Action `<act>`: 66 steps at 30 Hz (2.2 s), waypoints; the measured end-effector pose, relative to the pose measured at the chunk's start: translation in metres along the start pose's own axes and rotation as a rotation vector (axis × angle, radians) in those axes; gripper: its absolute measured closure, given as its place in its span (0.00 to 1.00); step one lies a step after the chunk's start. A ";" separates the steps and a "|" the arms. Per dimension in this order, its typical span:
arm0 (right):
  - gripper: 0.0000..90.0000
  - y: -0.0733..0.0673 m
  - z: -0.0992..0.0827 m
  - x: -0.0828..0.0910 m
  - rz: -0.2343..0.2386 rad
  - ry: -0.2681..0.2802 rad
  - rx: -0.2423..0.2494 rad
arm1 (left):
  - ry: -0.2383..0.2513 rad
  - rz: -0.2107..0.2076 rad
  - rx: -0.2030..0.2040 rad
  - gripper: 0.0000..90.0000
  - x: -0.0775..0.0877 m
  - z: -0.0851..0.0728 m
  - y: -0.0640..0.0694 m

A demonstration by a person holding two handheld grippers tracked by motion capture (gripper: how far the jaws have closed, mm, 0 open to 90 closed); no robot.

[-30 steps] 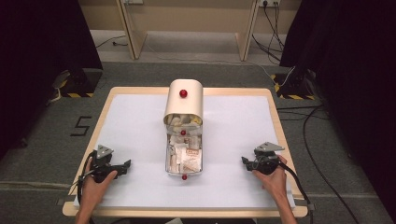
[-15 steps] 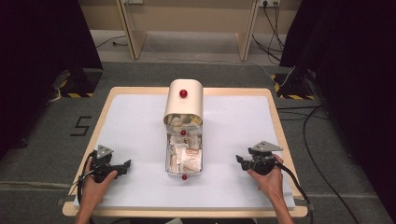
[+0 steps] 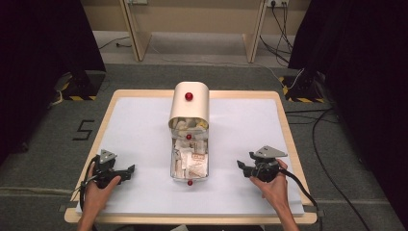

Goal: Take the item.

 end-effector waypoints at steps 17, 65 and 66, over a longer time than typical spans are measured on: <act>0.47 -0.032 0.016 0.011 0.028 0.044 0.077 | 0.000 0.000 0.000 0.13 0.000 0.000 0.000; 0.67 -0.118 0.036 0.000 0.239 0.055 0.246 | 0.000 0.000 0.000 0.13 0.000 0.000 0.000; 0.67 -0.119 0.036 -0.001 0.242 0.054 0.246 | 0.000 0.000 0.000 0.13 0.000 0.000 0.000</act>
Point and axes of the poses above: each handheld gripper's, and its own axes: x roughly backward along the jaws, z roughly out of its top, y roughly to its right, the point moved 5 cm from there along -x, roughly forward along the jaws, and after that the axes turned 14 degrees about -y, right-handed, at the moved point
